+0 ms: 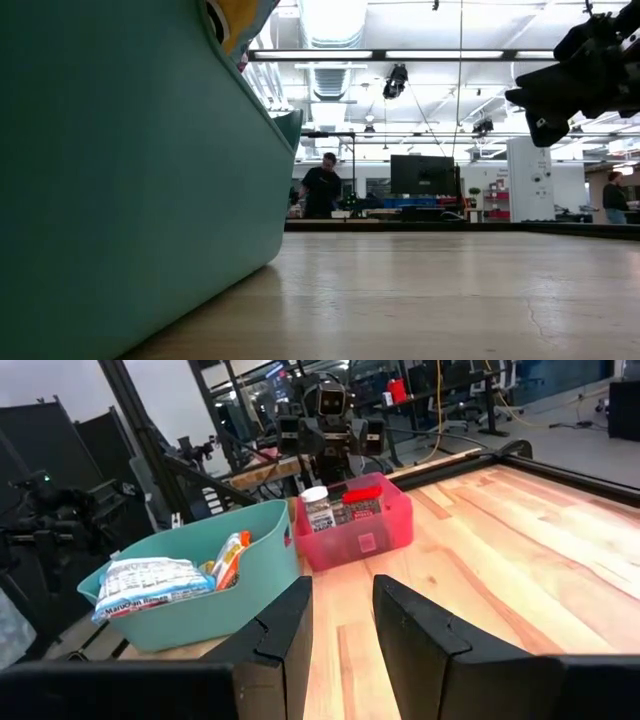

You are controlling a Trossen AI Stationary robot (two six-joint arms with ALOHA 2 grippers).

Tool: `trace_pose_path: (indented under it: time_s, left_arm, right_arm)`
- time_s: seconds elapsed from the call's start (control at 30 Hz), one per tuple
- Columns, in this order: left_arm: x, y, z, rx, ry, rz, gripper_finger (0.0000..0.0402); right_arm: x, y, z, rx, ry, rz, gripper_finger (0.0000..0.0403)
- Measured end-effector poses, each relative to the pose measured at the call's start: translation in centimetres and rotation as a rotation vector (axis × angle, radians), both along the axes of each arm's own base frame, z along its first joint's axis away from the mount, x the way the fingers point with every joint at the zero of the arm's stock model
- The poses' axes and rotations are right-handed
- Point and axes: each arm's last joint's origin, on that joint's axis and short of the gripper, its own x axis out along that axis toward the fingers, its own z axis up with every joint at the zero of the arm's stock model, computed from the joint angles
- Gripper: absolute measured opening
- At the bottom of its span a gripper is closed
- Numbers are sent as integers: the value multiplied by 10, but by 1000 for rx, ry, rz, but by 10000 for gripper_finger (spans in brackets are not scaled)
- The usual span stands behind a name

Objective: Pick & Place Food Item
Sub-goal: Return to Home Position

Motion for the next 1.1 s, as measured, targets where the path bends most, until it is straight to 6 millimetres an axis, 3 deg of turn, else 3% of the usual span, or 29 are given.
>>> trace_pose_path:
  time_s: [0.37, 0.57, 1.1]
  left_arm:
    - [0, 0, 0, 7, 1, 0, 239]
    - [0, 0, 0, 209, 23, -7, 239]
    - [0, 1, 1, 242, 15, 29, 239]
  right_arm:
    - [0, 0, 0, 0, 0, 0, 107]
    - [0, 0, 0, 0, 0, 0, 107]
    - [0, 0, 0, 0, 0, 1, 107]
